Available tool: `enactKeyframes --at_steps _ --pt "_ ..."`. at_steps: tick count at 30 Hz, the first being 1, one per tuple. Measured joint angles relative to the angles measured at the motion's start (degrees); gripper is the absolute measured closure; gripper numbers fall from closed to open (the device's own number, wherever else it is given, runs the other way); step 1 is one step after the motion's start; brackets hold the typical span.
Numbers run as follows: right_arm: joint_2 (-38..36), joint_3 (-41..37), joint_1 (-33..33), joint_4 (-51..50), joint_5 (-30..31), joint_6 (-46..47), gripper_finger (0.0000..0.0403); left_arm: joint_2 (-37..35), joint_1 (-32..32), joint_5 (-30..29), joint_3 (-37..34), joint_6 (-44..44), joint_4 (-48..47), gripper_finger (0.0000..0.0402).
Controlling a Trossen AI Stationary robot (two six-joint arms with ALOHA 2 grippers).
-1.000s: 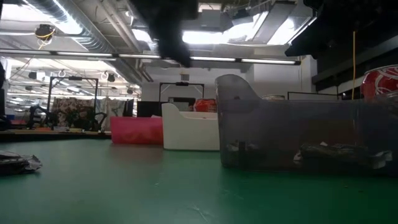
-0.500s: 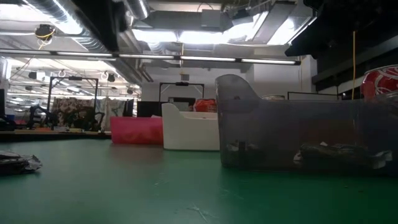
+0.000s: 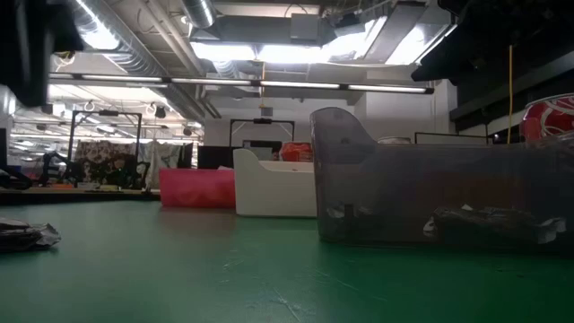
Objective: Sort candy
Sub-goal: Put the brown chocolate bar into the black bin
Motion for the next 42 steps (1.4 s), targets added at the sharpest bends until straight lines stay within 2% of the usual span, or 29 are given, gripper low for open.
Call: enactKeyframes --at_steps 10,21,36,42 --pt "0.0 0.0 -0.02 0.0 0.01 0.0 0.0224 7.69 0.02 1.97 -0.04 -10.2 -3.09 0.0285" --pt "0.04 0.0 -0.01 -0.08 0.01 0.0 0.0224 10.87 -0.09 5.18 -0.04 -10.55 -2.5 0.0285" --pt "0.24 0.0 -0.02 -1.22 -0.01 0.0 0.0224 11.79 -0.38 5.95 0.07 -10.08 -2.15 0.0285" --pt "0.24 0.0 -0.02 -1.27 -0.01 -0.01 0.0224 11.96 0.97 2.74 0.02 -9.83 -3.55 0.0285"
